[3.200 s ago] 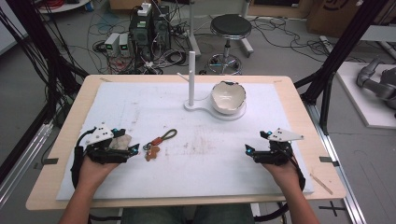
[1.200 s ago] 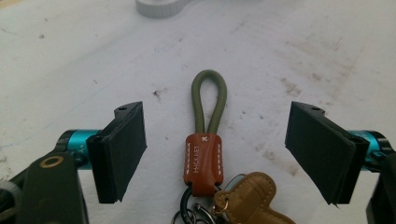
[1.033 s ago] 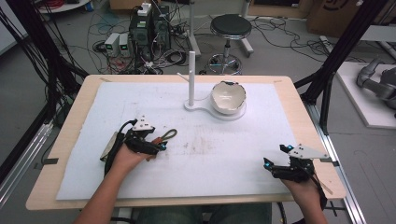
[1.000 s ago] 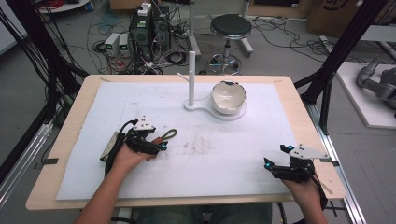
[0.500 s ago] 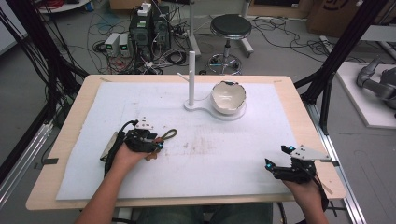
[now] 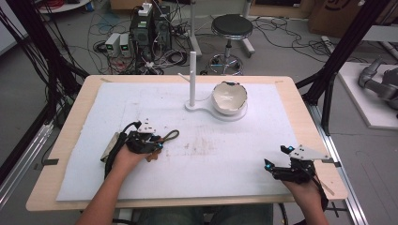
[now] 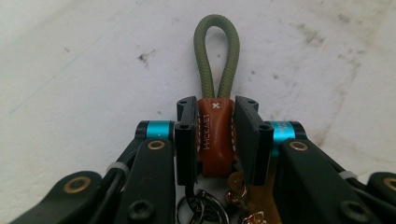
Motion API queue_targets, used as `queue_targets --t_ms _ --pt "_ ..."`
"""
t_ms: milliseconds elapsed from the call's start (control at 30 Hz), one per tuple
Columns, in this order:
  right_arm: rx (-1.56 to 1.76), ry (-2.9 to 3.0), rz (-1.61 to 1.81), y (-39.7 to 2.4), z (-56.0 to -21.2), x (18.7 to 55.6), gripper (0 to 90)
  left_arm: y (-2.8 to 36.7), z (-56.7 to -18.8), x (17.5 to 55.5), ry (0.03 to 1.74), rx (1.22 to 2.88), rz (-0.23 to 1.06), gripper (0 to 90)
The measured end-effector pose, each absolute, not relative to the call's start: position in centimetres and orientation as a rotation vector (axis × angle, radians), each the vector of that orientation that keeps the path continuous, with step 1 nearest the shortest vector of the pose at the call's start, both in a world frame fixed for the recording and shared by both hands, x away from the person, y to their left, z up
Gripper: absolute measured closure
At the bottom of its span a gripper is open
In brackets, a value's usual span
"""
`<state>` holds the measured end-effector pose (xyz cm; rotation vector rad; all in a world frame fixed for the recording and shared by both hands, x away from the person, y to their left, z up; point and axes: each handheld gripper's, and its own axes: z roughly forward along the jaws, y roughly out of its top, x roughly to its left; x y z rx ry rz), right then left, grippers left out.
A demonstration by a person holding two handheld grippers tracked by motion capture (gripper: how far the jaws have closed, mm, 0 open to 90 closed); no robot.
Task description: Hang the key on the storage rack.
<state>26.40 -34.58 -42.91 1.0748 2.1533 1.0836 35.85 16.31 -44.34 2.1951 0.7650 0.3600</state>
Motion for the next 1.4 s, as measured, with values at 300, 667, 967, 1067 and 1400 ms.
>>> queue_targets --t_ms 300,667,967,1067,1400 --pt "1.071 2.152 1.091 -34.3 -42.9 26.6 17.4 15.0 -40.8 35.3 0.649 2.162 0.337 70.4" --pt "1.066 2.154 1.098 -34.0 -42.8 27.0 17.3 13.6 -35.7 36.0 0.544 2.141 0.384 70.4" --pt "1.063 2.163 1.130 -33.6 -42.7 27.3 17.3 13.1 -32.1 38.0 0.535 2.115 0.400 70.3" --pt "1.059 2.171 1.128 -33.4 -42.8 27.4 17.3 13.0 -31.3 38.7 0.539 2.109 0.406 70.4" --pt "1.048 2.178 1.128 -33.1 -42.8 27.5 17.3 11.9 -28.5 40.9 0.541 2.108 0.431 70.3"
